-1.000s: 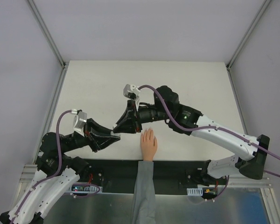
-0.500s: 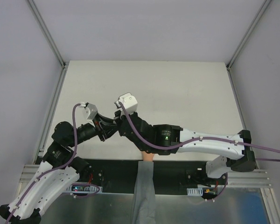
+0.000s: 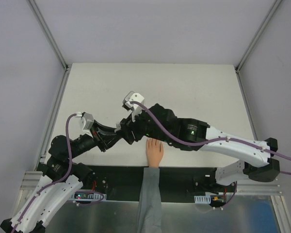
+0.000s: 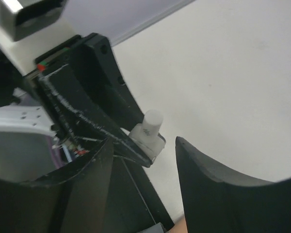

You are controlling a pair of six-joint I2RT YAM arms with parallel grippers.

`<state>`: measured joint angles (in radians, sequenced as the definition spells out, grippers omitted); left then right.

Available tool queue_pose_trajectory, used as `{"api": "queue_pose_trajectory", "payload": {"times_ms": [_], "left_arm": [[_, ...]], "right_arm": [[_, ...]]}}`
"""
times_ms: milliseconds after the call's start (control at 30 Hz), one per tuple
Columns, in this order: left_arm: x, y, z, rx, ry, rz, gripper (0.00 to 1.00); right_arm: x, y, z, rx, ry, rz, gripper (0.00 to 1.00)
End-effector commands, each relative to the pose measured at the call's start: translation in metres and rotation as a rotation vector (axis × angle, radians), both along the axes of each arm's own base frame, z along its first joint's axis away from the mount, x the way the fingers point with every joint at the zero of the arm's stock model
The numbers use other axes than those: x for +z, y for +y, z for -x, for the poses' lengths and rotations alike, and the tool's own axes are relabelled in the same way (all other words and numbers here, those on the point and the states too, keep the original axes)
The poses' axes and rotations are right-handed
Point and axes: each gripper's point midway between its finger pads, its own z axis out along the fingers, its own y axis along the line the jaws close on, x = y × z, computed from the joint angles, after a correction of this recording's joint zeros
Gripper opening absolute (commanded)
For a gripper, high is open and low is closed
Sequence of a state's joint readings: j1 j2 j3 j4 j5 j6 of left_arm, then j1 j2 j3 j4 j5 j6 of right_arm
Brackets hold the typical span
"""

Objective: Paint the nails

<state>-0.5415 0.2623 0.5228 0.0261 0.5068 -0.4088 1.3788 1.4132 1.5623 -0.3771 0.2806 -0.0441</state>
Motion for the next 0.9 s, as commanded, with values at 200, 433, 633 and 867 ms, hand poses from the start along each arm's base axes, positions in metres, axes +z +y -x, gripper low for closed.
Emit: {"api": "queue_pose_trajectory", "payload": {"times_ms": [200, 433, 633, 867], "left_arm": [[0.031, -0.006, 0.048, -0.218, -0.066, 0.088, 0.0], [0.04, -0.007, 0.065, -0.303, -0.086, 0.118, 0.0], [0.049, -0.007, 0.077, -0.361, -0.116, 0.139, 0.0], [0.052, -0.008, 0.076, -0.36, -0.122, 0.141, 0.0]], "right_arm": [[0.042, -0.024, 0.057, 0.569, 0.122, -0.213, 0.57], [0.052, -0.012, 0.06, 0.684, 0.212, -0.289, 0.56], [0.046, 0.001, 0.06, 0.726, 0.244, -0.295, 0.47], [0.045, 0.004, 0.063, 0.757, 0.248, -0.307, 0.2]]}}
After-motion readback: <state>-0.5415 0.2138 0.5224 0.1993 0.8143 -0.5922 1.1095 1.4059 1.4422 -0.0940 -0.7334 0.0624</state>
